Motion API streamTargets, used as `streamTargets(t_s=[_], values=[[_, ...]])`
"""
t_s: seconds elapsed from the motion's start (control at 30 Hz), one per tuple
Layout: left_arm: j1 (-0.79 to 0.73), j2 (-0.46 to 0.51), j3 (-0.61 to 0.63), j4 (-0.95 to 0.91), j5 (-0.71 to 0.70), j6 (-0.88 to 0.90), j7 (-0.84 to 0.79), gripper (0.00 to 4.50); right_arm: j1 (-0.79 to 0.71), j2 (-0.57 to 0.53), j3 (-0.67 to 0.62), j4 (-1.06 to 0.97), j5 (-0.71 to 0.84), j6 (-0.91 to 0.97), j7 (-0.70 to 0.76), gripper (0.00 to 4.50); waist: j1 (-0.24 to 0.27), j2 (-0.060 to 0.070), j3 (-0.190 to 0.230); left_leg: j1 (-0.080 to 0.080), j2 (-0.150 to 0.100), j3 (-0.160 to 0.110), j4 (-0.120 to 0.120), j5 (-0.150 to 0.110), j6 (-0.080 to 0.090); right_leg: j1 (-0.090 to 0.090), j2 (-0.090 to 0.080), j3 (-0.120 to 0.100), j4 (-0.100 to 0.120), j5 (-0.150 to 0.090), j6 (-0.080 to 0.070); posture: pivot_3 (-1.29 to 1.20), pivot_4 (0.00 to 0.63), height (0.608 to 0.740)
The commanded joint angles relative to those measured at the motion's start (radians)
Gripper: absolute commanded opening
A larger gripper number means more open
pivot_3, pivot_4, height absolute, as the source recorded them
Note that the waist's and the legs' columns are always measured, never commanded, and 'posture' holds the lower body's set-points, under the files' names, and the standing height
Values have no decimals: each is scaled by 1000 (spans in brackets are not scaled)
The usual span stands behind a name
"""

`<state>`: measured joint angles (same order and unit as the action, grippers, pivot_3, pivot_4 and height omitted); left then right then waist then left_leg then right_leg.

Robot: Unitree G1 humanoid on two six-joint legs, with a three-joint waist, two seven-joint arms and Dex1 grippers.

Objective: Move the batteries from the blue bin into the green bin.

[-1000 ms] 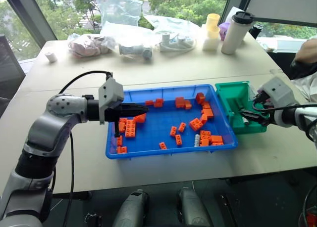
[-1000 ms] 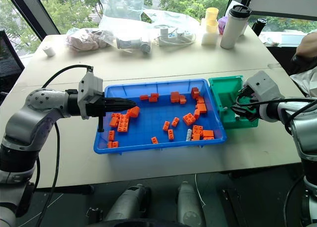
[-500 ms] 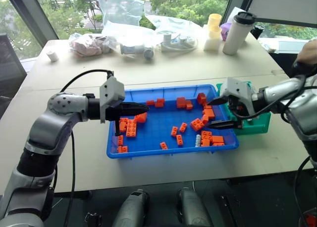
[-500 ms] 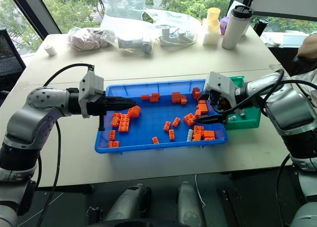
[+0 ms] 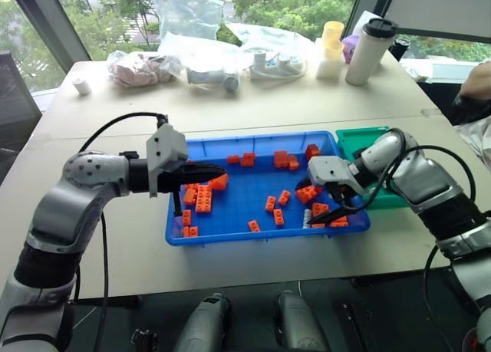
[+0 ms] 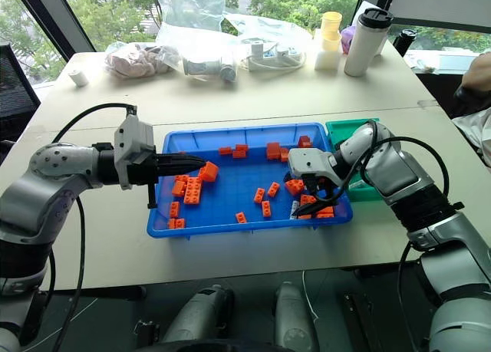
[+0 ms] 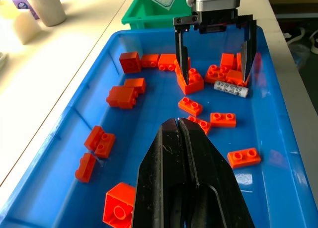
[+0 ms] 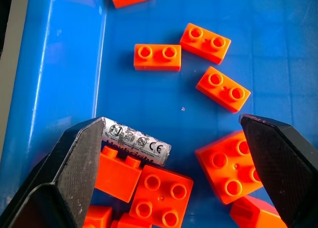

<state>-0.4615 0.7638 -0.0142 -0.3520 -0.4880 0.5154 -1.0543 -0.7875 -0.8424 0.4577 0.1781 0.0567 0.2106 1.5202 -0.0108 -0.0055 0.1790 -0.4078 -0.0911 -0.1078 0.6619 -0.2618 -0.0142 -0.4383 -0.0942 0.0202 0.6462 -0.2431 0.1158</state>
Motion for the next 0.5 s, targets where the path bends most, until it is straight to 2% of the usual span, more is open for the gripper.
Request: streamTargets(t_s=[0.03, 0.23, 0.5], values=[[-1, 7, 30, -37, -17, 0, 14, 0, -25, 6, 3, 25, -50, -89, 21, 4464, -1, 0, 0, 0, 0, 0, 0, 0, 0, 0, 0, 0, 0, 0, 0, 0, 150, 740], [-6, 3, 22, -33, -17, -2, 21, 0, -37, 36, 17, 101, -129, -244, 26, 4464, -2, 0, 0, 0, 0, 0, 0, 0, -1, 0, 0, 0, 0, 0, 0, 0, 150, 740], [-5, 4, 24, -38, -20, 2, 24, 0, -39, 93, 3, 121, -144, -301, 29, 4464, 0, 0, 0, 0, 0, 0, 0, 1, -2, 0, 1, 0, 0, 0, 0, 0, 150, 740]])
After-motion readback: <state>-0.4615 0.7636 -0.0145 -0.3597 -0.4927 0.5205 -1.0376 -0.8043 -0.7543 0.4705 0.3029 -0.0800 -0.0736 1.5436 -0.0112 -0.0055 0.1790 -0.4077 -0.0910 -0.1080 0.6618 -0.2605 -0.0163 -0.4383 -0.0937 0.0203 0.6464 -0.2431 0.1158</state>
